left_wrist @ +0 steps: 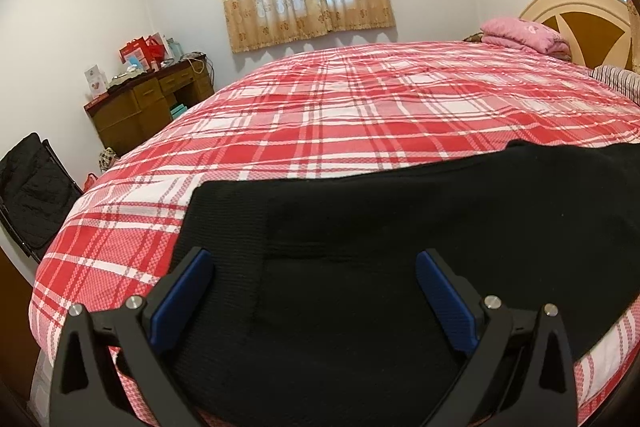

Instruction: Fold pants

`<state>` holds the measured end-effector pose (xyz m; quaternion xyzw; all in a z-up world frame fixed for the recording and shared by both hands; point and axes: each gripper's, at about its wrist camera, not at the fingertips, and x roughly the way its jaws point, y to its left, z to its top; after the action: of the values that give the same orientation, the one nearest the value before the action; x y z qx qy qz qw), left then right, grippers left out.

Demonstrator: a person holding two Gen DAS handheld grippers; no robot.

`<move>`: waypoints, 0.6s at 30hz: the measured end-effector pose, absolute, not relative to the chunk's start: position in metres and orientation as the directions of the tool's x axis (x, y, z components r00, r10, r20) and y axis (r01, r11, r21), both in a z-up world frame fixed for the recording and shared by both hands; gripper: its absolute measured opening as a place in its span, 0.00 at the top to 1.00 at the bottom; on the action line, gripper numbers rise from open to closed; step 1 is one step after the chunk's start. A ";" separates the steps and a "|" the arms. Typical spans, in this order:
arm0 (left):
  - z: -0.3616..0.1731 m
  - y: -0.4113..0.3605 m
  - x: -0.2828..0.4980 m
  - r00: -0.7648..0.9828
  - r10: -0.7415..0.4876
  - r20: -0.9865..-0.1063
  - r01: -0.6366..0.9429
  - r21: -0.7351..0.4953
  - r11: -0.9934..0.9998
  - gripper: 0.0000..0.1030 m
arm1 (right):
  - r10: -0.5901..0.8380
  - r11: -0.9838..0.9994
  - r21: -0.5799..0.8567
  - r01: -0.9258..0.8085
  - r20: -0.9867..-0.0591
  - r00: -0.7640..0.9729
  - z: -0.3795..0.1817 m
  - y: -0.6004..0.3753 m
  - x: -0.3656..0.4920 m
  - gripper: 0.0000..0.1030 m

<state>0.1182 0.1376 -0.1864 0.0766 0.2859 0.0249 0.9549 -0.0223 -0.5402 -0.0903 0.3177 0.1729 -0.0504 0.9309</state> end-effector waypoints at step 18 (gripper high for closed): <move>-0.186 0.138 0.118 0.834 0.092 -0.544 -0.008 0.156 0.988 0.00 | 0.234 0.890 0.448 -0.081 -0.298 0.925 -0.034 -0.422 -0.002 0.89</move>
<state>0.1175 0.1382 -0.1863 0.0739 0.2870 0.0262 0.9547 -0.0023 -0.4217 -0.0335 0.2193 0.1747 0.0822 0.9564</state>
